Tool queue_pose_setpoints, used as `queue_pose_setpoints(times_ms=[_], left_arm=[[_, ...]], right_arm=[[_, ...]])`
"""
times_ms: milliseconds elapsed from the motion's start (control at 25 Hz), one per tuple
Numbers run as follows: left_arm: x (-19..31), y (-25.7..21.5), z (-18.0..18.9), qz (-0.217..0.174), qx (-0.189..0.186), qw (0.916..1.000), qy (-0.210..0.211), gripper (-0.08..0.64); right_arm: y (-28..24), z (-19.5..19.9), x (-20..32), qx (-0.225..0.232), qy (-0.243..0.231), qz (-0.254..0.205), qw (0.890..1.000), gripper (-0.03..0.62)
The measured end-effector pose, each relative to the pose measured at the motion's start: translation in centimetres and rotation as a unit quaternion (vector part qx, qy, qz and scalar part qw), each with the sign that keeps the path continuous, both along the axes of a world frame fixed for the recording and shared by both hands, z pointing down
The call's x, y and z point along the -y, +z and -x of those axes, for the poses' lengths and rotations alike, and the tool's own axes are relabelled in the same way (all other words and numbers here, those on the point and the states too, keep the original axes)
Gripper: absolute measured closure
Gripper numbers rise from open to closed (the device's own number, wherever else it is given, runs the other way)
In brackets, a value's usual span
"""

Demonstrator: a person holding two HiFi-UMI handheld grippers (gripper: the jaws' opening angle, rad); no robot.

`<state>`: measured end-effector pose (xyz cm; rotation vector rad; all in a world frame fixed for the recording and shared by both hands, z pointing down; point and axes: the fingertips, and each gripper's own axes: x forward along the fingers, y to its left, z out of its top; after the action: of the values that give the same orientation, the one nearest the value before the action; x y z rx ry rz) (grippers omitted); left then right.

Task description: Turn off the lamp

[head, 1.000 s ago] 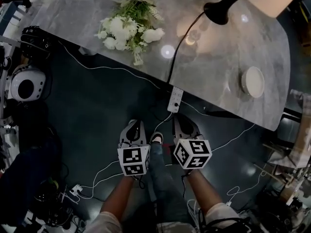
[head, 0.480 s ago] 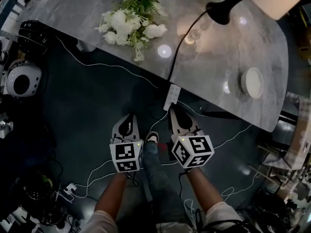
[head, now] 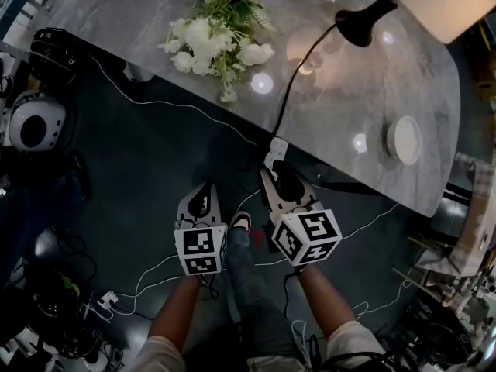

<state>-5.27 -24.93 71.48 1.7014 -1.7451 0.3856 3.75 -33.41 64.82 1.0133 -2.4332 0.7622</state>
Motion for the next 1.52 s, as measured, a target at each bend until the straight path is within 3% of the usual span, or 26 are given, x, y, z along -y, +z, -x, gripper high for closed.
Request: queue_pose_setpoints(times_ms=[560,1520], left_arm=[[0.1,0.8,0.1,0.008,-0.013,0.9998,-0.009,0.565],[-0.1,2.1,0.3,0.017,-0.021,0.9996,0.007,0.565]], right_arm=[[-0.4,2.2,1.7,-0.001,-0.026,-0.007,1.000,0.474],[0.1,2.8,2.6,-0.012,-0.011,0.005,1.000,0.511]])
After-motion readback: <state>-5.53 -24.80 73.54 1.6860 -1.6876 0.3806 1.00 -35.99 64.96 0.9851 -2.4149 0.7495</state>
